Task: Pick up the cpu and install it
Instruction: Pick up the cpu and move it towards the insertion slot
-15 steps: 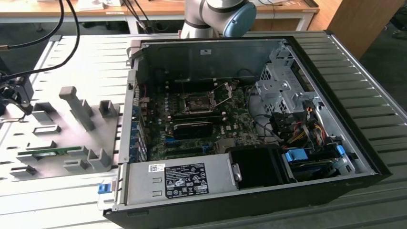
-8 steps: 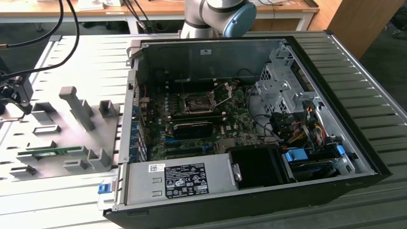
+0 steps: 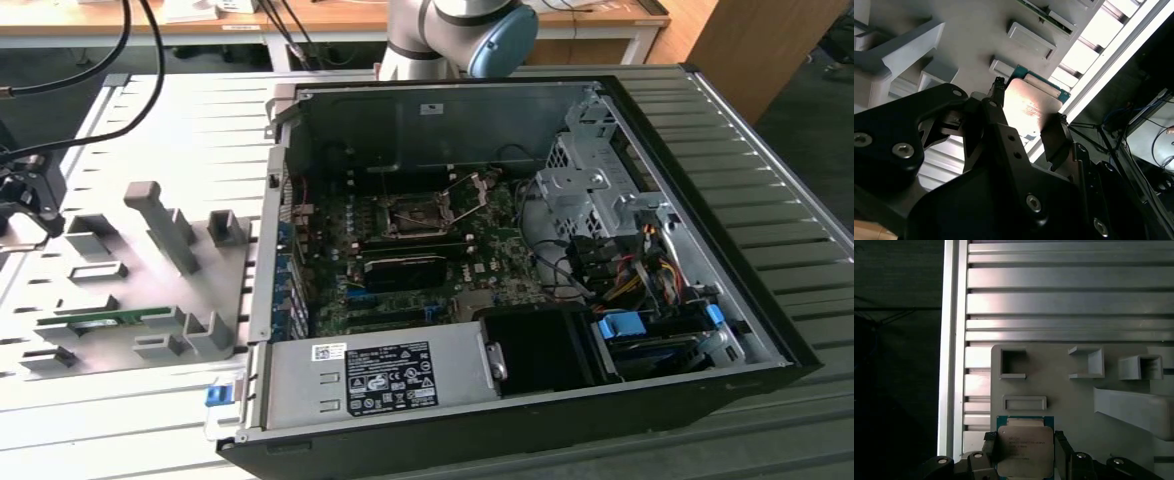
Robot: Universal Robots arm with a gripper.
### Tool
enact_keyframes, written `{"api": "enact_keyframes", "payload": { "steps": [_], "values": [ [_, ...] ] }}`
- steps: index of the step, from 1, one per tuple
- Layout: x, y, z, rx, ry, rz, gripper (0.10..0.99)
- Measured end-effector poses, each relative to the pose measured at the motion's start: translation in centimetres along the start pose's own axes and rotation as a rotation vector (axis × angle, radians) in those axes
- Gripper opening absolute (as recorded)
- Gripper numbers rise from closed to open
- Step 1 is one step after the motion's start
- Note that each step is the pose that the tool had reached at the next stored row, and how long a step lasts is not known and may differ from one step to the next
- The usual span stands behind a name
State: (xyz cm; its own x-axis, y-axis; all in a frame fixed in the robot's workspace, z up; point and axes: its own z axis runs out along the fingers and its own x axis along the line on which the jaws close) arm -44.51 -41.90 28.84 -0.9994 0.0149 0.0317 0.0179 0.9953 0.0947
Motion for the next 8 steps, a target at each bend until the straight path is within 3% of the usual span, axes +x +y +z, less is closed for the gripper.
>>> {"api": "enact_keyframes", "payload": {
  "steps": [8],
  "values": [
    [0.03,0.09,-0.95,0.0,-0.0003,0.003,0.541]
  ]
}}
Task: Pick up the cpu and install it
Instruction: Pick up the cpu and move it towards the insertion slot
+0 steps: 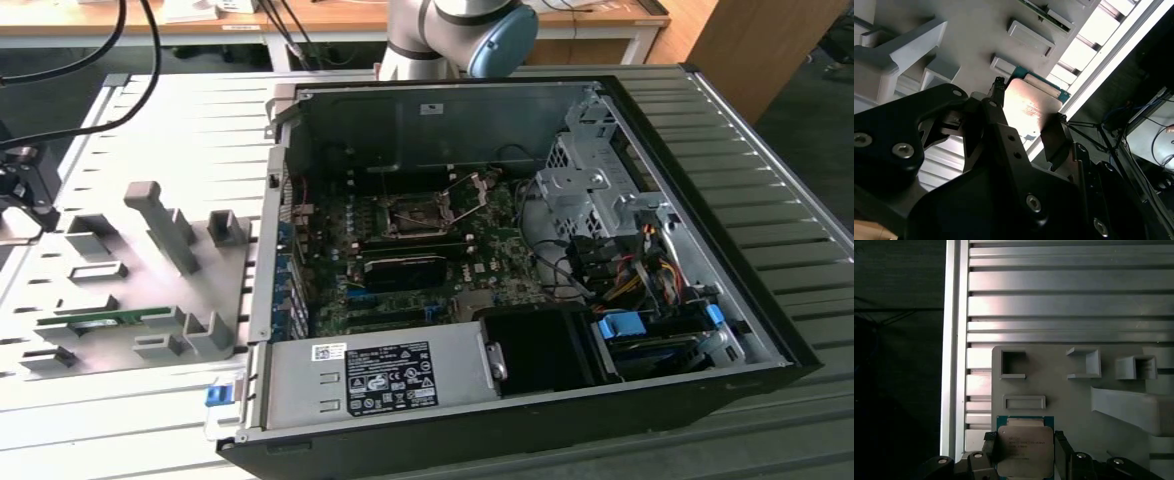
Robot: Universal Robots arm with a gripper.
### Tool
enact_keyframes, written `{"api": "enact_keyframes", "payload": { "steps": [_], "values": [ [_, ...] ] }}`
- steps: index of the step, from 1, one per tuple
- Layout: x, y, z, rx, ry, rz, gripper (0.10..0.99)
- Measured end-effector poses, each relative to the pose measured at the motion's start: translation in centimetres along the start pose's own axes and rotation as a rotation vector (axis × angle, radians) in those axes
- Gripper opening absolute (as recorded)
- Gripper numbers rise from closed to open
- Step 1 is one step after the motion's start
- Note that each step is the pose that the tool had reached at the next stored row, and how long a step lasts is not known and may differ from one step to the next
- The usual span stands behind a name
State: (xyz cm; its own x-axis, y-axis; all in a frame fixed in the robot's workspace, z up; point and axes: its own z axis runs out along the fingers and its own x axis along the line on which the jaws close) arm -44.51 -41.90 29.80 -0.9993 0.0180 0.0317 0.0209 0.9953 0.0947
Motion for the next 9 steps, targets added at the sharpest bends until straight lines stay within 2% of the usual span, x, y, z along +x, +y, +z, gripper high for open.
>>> {"api": "enact_keyframes", "payload": {
  "steps": [9],
  "values": [
    [0.04,0.11,-1.13,0.0,-0.0005,0.004,0.541]
  ]
}}
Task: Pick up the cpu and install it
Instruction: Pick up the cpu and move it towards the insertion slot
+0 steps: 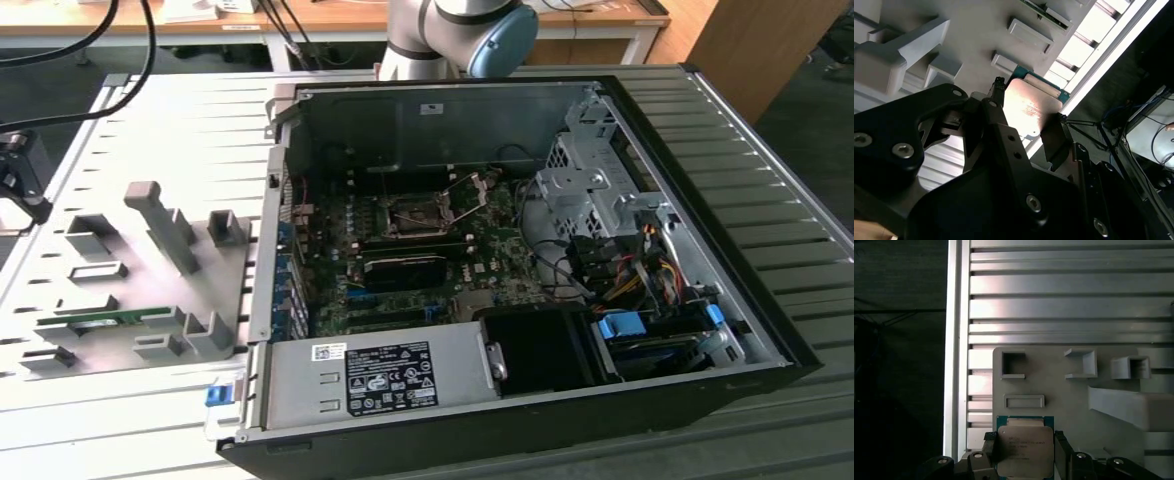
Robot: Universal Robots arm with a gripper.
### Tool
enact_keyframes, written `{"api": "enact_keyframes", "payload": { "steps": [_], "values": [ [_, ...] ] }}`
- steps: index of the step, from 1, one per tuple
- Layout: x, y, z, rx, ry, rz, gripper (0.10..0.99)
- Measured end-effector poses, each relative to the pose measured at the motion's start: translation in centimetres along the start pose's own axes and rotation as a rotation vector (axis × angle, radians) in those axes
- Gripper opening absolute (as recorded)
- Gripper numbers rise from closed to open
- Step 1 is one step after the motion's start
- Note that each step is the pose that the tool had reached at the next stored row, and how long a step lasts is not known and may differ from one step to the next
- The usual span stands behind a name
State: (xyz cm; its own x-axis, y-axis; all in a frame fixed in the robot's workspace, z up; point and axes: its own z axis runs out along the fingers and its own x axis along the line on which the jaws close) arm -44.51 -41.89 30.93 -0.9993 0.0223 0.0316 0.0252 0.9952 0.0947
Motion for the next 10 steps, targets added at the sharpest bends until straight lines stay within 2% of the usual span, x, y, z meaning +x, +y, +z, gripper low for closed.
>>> {"api": "enact_keyframes", "payload": {
  "steps": [10],
  "values": [
    [0.01,0.05,-0.5,0.0,-0.0002,0.003,0.541]
  ]
}}
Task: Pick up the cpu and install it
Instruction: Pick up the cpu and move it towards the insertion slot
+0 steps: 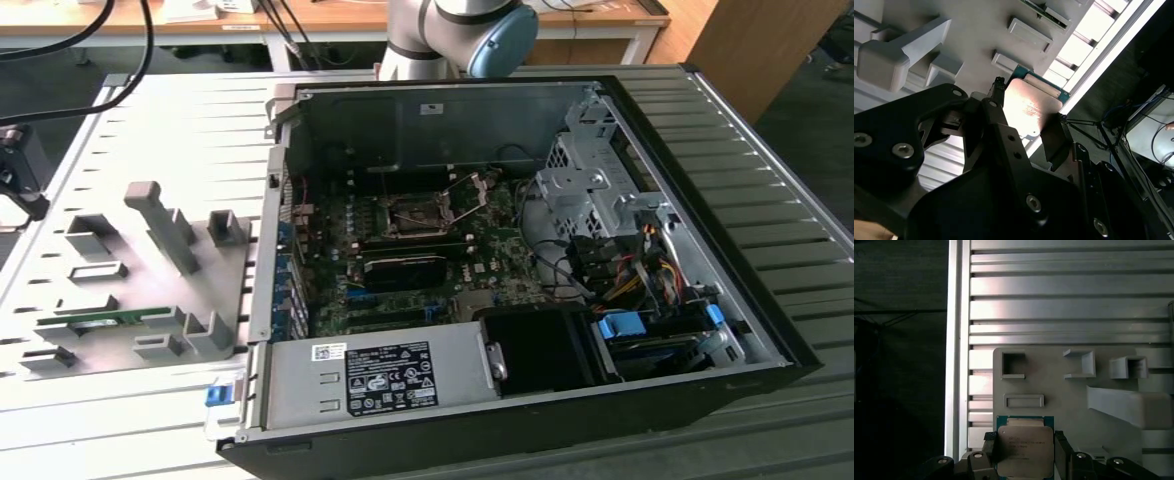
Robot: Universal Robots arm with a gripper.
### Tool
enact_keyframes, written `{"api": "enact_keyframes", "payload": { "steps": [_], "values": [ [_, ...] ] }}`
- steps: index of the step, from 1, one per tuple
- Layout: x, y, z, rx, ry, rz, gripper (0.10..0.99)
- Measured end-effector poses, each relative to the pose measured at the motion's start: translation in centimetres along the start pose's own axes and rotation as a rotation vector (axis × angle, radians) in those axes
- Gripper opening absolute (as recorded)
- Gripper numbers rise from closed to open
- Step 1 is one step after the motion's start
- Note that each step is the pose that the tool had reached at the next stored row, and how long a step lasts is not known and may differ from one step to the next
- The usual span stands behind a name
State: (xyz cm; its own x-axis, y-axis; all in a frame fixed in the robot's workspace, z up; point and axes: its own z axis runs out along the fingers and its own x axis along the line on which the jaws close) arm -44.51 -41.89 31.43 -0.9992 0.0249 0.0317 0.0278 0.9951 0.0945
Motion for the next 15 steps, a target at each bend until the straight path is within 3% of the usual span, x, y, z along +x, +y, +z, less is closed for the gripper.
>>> {"api": "enact_keyframes", "payload": {
  "steps": [15],
  "values": [
    [0.03,0.08,-0.79,0.001,-0.0002,0.002,0.541]
  ]
}}
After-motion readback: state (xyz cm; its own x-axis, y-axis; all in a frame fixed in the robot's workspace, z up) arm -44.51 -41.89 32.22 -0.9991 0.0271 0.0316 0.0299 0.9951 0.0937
